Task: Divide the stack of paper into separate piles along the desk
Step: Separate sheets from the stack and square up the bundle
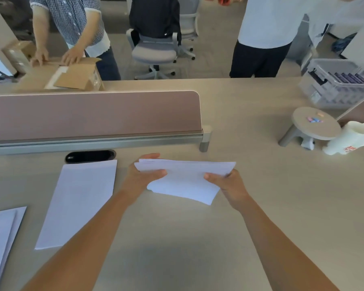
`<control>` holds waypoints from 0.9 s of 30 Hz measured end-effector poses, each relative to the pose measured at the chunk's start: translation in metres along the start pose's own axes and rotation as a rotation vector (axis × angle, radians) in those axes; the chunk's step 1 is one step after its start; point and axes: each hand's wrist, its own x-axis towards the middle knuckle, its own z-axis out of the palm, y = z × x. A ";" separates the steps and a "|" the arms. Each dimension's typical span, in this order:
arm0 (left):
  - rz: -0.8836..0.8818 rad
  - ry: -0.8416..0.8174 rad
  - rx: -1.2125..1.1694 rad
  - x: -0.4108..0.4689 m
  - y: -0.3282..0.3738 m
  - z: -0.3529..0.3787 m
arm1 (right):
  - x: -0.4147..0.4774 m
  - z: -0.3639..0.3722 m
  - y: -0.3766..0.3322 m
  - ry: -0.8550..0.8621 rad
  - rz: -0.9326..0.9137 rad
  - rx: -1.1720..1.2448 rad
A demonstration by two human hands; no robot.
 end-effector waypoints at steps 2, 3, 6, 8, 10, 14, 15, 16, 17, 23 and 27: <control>0.000 -0.010 -0.011 0.003 -0.001 0.006 | 0.002 0.009 0.003 -0.021 -0.006 0.020; 0.010 -0.008 -0.024 0.005 -0.001 0.010 | 0.003 0.014 0.006 -0.011 -0.020 0.024; 0.037 0.044 -0.073 0.010 0.005 0.015 | 0.005 0.024 0.005 0.055 -0.089 0.046; 0.045 0.043 -0.060 0.014 0.007 0.012 | 0.008 0.021 -0.002 0.110 -0.104 0.065; 0.042 0.027 -0.061 0.016 0.007 0.008 | 0.010 0.016 -0.007 0.139 -0.090 0.051; -0.046 0.010 -0.118 0.018 -0.005 0.016 | 0.010 0.016 0.006 0.127 0.016 0.011; -0.056 0.032 -0.135 0.018 -0.007 0.021 | 0.010 0.017 0.009 0.132 0.029 0.027; -0.056 0.063 -0.146 0.017 -0.006 0.024 | 0.011 0.019 0.011 0.143 0.027 0.037; -0.049 0.088 -0.154 0.016 -0.004 0.027 | 0.012 0.021 0.010 0.155 0.016 0.042; 0.005 -0.008 -0.129 0.017 -0.007 0.006 | 0.013 0.009 0.003 0.036 -0.012 -0.001; -0.095 -0.051 -0.093 0.013 -0.010 0.014 | 0.012 0.006 0.006 -0.043 0.013 0.022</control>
